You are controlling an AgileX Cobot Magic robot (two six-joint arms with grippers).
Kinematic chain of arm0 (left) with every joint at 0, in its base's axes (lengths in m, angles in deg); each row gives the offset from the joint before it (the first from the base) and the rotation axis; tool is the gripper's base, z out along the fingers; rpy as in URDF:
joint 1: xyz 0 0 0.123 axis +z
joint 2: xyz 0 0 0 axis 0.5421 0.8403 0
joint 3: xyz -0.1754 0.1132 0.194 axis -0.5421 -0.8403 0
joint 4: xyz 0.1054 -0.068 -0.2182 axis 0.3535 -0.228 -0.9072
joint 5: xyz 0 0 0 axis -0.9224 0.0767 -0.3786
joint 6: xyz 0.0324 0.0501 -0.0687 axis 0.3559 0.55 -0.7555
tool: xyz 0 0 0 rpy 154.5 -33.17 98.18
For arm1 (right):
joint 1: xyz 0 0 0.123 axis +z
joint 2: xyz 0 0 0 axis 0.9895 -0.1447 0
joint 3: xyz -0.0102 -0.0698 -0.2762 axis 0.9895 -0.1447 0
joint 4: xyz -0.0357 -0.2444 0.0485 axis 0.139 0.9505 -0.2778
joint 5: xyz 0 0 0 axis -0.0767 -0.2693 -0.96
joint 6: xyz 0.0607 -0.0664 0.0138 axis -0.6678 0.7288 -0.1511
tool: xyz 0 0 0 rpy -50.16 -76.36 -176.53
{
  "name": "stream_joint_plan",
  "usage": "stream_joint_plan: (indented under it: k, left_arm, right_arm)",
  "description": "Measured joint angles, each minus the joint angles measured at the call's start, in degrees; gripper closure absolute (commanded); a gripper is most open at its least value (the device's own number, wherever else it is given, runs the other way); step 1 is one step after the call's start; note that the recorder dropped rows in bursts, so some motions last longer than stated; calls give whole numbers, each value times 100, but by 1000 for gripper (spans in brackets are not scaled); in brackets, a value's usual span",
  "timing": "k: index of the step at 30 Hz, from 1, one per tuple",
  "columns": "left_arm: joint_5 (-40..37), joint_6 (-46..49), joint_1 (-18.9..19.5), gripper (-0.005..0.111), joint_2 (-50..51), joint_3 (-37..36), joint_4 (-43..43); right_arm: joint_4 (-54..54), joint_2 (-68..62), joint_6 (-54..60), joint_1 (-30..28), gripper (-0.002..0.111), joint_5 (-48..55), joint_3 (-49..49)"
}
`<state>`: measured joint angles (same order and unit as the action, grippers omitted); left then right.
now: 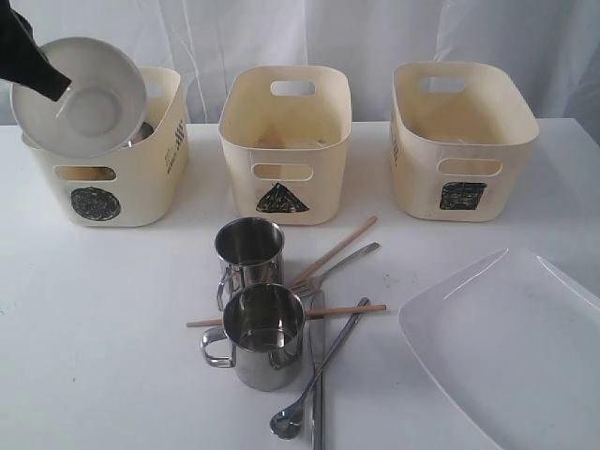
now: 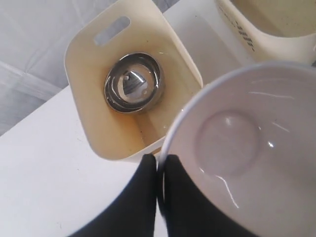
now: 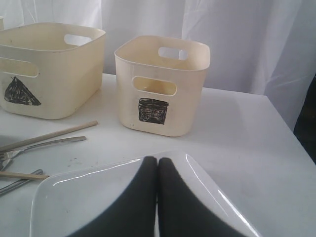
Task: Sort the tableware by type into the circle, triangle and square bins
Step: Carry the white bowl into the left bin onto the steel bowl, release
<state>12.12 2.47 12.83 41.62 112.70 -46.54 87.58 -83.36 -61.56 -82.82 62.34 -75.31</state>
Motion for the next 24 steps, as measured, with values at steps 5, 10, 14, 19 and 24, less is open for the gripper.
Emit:
stream_joint_plan:
  k: [5, 10, 14, 19, 24]
  left_arm:
    - [22, -97, 0, 107, 78, 5, 78]
    - [50, -154, 0, 107, 127, 5, 154]
    - [72, -214, 0, 107, 127, 5, 242]
    - [84, -294, 0, 107, 127, 5, 476]
    - [114, -579, 11, 107, 127, 5, 868]
  right_arm:
    - [0, 0, 0, 0, 108, 0, 0]
    - [0, 0, 0, 0, 108, 0, 0]
    - [0, 0, 0, 0, 108, 0, 0]
    - [0, 0, 0, 0, 108, 0, 0]
    - [0, 0, 0, 0, 108, 0, 0]
